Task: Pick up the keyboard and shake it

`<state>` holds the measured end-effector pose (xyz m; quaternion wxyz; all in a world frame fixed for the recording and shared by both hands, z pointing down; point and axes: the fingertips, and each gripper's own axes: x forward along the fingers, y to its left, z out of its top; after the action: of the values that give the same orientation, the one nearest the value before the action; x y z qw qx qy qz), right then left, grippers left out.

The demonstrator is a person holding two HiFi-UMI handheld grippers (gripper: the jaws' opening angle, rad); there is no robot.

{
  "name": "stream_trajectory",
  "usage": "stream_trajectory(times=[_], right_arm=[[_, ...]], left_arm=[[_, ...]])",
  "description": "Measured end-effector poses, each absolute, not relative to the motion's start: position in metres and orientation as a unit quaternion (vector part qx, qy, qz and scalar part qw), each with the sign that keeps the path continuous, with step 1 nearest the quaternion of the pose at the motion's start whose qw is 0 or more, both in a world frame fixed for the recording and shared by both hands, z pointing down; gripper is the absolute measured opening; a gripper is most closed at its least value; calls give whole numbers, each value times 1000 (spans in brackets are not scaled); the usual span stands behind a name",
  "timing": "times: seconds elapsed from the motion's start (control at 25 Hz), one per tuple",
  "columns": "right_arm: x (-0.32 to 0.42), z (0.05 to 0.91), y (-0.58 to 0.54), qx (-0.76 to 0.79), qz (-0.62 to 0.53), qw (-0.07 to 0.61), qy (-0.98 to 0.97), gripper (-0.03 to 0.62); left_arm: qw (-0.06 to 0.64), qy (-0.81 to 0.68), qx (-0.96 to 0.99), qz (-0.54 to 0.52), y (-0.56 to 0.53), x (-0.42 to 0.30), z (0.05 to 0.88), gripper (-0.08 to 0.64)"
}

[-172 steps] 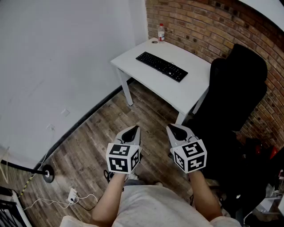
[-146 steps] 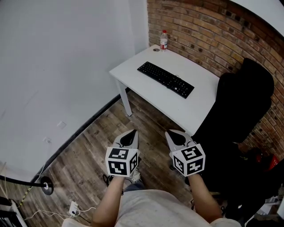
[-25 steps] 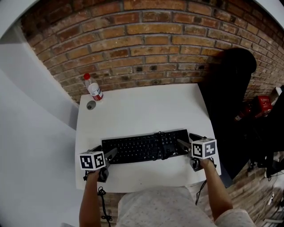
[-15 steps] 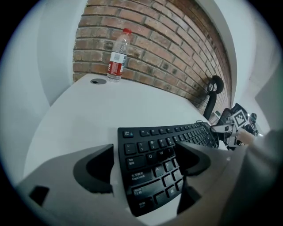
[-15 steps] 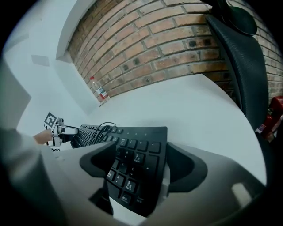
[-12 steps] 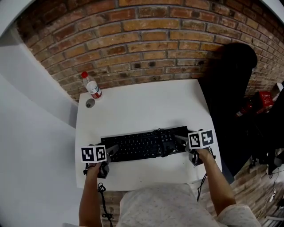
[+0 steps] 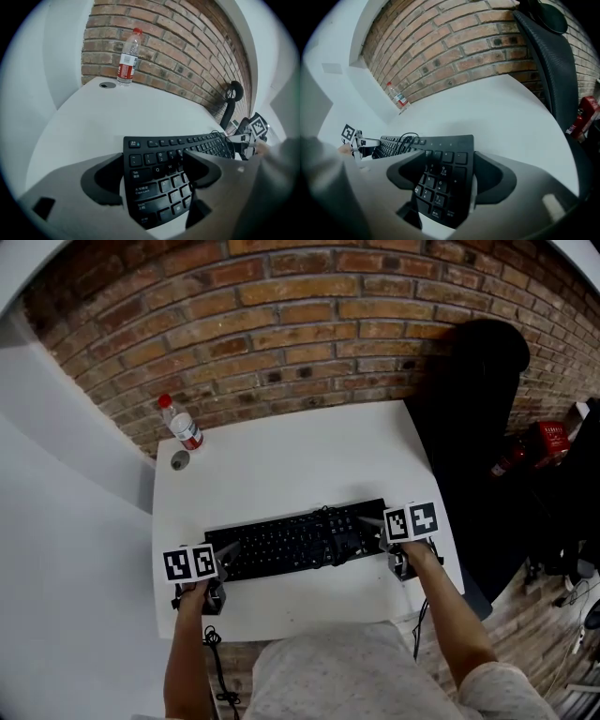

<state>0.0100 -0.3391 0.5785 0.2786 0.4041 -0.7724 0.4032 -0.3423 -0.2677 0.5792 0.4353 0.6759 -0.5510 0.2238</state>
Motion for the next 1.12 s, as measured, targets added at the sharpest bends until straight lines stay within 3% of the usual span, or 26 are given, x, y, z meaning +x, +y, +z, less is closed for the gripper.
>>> stream_trajectory(times=[1.12], right_arm=[[9, 525, -343, 427, 322, 249, -807, 319]], left_arm=[[331, -585, 715, 194, -278, -351, 526, 347]])
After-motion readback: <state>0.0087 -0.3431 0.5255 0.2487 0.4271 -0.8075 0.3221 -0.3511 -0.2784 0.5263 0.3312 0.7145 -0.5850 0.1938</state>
